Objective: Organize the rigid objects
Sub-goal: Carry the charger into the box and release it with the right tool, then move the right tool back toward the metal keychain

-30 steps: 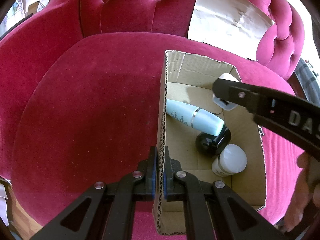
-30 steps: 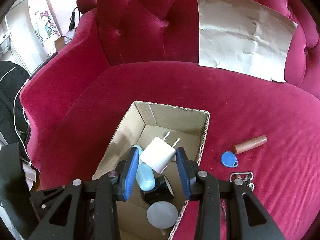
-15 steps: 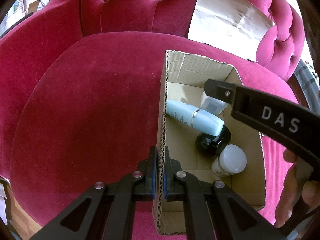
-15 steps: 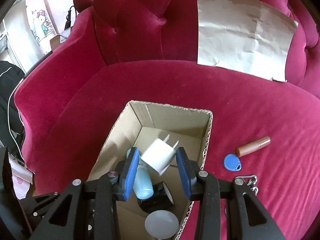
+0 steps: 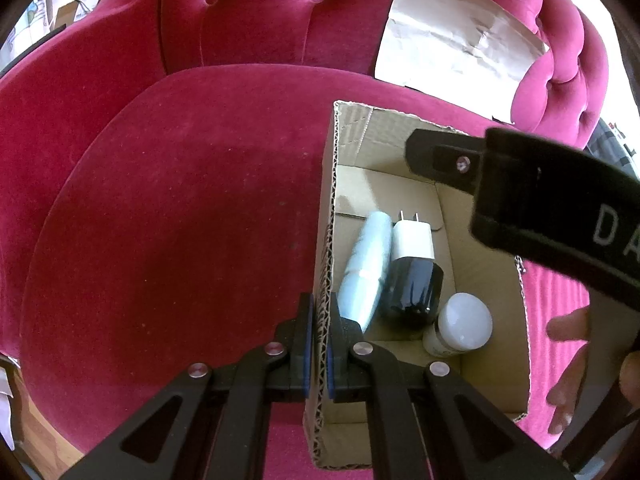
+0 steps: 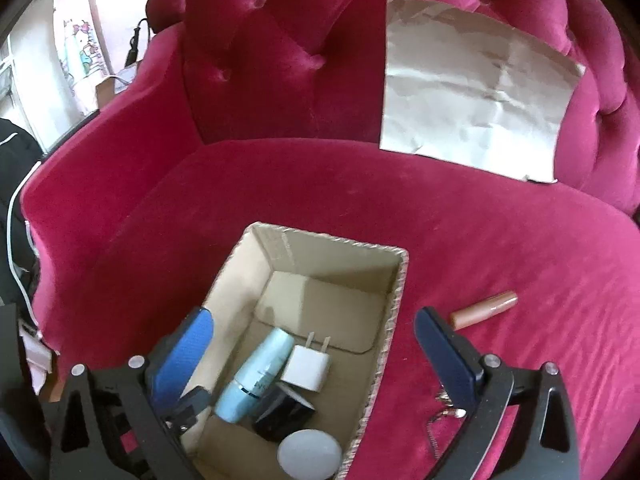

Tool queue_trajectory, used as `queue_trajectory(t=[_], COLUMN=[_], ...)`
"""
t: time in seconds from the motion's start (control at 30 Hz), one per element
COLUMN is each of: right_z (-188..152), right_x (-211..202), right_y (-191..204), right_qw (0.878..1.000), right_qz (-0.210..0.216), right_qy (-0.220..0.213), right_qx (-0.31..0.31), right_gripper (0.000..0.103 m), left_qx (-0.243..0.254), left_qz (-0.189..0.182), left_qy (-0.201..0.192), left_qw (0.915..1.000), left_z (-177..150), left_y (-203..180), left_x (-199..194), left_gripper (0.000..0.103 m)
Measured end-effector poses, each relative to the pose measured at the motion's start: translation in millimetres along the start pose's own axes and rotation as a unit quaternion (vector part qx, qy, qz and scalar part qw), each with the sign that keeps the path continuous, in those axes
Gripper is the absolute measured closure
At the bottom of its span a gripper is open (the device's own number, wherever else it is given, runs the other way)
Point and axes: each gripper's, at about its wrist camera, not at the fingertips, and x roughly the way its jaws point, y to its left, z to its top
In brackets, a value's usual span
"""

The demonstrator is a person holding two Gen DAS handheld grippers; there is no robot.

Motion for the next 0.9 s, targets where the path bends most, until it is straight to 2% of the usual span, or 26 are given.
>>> queue_trajectory(t=[0.9], right_z=[-0.1], right_x=[-28.3], right_y=[-68.2], right_qw=[0.998], right_qz=[-0.057], right_qy=[-0.007], right_qx=[0.022], right_gripper=[0.0], left_qx=[0.0], left_qz=[0.001], left_qy=[0.0], left_qw=[1.0], left_z=[0.2], left_y=[0.1], left_x=[-0.1], left_gripper=[0.098])
